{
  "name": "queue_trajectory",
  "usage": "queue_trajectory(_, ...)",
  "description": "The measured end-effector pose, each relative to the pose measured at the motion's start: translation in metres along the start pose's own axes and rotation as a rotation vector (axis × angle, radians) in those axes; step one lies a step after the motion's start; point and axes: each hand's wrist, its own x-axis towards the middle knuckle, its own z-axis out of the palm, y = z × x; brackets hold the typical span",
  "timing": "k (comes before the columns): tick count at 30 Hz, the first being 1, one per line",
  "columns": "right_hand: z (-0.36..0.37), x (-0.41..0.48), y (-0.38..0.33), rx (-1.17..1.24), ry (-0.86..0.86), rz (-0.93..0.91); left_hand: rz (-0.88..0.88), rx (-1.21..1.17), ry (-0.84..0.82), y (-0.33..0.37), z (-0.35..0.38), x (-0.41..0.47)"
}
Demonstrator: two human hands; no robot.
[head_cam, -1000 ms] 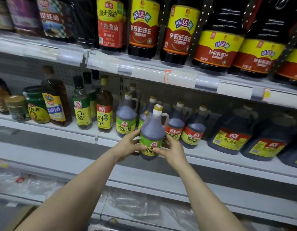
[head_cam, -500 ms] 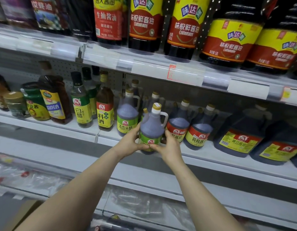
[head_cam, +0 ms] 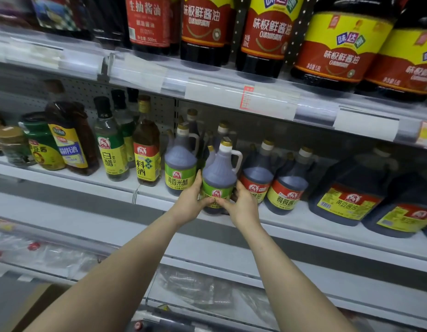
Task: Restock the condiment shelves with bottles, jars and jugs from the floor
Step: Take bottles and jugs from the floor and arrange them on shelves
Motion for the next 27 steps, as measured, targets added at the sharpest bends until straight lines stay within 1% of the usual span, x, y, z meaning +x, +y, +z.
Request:
queue_trajectory(14, 0.005, 0.018, -0.003, -0.148, 0.027, 0.034, -0.031, 0.089, 0.062, -0.009, 0.008, 0.021)
queue_trajectory(27, 0.011, 0.026, -0.011, -0.225, 0.03, 0.087, -0.097, 0.169, 0.092, -0.014, 0.01, 0.035)
